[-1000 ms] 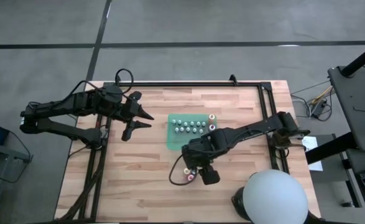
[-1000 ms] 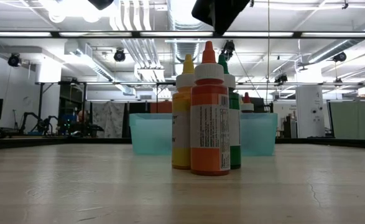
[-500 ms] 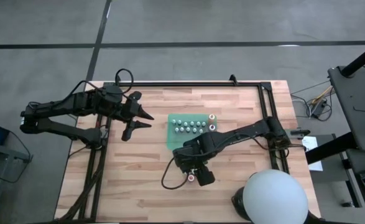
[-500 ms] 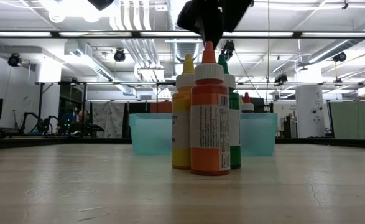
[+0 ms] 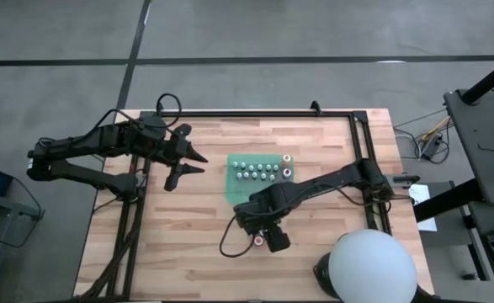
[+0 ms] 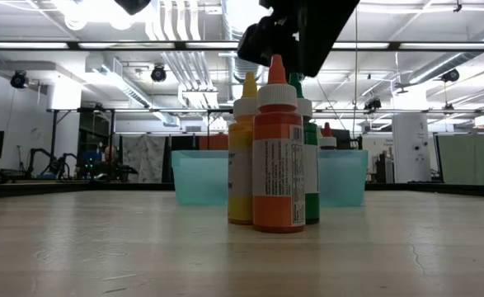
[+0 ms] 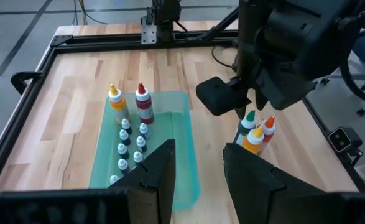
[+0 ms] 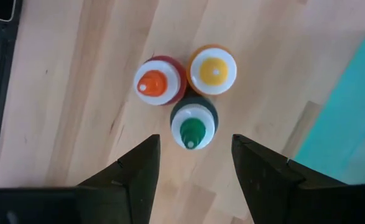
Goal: Pick & Place food coloring
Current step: Put the big green food coloring bottle into the green container
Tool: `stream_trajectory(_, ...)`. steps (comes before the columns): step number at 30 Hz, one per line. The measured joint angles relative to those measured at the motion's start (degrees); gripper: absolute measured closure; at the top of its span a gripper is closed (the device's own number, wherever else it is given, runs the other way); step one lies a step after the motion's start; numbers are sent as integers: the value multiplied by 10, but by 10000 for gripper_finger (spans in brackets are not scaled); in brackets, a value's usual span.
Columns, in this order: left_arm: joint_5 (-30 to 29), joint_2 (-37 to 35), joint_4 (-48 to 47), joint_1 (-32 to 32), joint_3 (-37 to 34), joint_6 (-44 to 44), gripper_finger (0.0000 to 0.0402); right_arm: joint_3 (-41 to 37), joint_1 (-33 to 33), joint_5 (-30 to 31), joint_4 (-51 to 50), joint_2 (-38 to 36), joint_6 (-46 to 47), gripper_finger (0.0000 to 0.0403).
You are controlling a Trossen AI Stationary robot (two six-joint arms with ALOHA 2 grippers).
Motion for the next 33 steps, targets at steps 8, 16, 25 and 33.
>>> stream_trajectory(8, 0, 0, -2, 0, 0, 0, 294, -35, 0, 0, 30, 0, -2, 211)
stream_trajectory(16, 0, 0, -2, 0, 0, 0, 294, -48, 1, 0, 57, -1, -4, 211)
stream_trajectory(25, 0, 0, -2, 0, 0, 0, 294, -49, 1, 0, 62, -1, -1, 219)
stream_trajectory(33, -2, 0, -3, 0, -9, 0, 294, -53, 1, 0, 62, -1, 2, 271)
